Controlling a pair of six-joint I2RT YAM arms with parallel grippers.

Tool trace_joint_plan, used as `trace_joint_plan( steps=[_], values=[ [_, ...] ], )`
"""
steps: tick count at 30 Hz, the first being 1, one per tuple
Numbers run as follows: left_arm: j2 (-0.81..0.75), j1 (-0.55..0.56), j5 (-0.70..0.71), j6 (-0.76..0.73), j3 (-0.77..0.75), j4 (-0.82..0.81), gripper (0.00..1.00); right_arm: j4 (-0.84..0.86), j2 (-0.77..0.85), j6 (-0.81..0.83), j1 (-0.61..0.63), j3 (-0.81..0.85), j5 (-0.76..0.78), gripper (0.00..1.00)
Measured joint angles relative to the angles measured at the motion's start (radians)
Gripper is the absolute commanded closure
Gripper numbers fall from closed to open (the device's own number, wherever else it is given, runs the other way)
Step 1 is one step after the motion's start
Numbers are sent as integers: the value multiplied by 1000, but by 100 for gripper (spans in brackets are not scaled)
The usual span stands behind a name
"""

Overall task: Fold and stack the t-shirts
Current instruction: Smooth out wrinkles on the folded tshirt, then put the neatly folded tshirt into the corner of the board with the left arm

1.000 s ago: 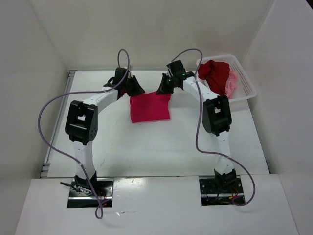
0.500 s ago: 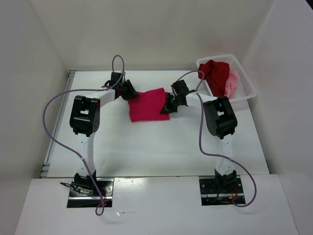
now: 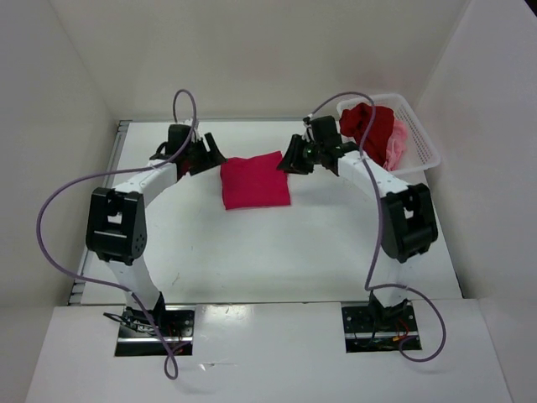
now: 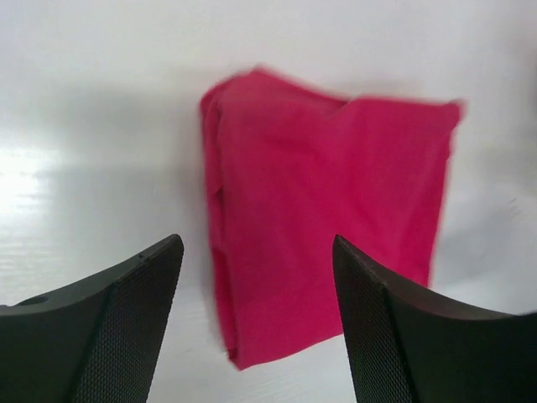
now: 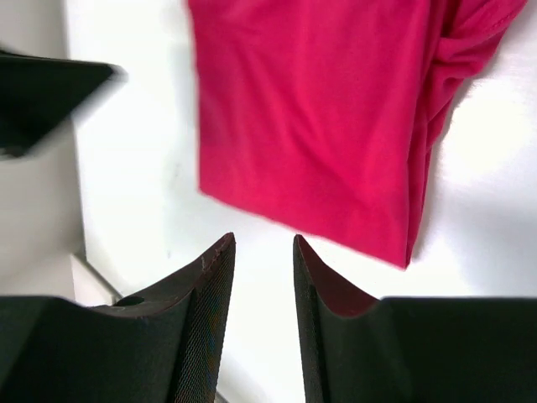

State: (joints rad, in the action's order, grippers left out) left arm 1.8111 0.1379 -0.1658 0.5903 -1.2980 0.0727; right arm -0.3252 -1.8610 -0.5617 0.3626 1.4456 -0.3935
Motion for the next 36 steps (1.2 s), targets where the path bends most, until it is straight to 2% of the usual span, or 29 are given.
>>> trace_joint_plan(
  steps=[4, 7, 11, 15, 16, 19, 21, 25, 29, 36],
  values=[
    [93, -2, -51, -14, 58, 16, 21, -3, 163, 14, -3, -89, 11, 60],
    [163, -6, -127, -8, 43, -8, 21, -5, 232, 22, -3, -145, 14, 59],
    [216, -10, -201, 0, 11, -51, 28, -21, 290, 29, -3, -222, 19, 59],
    [291, -8, -278, 42, -34, -120, 51, -36, 326, 27, -3, -271, 21, 58],
    [309, -3, -292, 49, -47, -135, 66, -36, 333, 25, -3, -279, 21, 58],
    [353, 26, -311, 82, -79, -155, 84, -35, 343, 23, -3, -288, 21, 58],
    [374, 52, -307, 98, -116, -144, 93, -34, 343, 18, -3, -288, 21, 58],
    [420, 56, -287, 98, -258, -52, 97, -34, 343, 10, -3, -289, 20, 58],
    [443, -41, -270, 95, -412, 14, 100, -34, 343, 8, -3, -296, 19, 58],
    [443, -411, -190, 119, -509, 3, 100, -35, 331, 13, -3, -303, 0, 58]
  ],
)
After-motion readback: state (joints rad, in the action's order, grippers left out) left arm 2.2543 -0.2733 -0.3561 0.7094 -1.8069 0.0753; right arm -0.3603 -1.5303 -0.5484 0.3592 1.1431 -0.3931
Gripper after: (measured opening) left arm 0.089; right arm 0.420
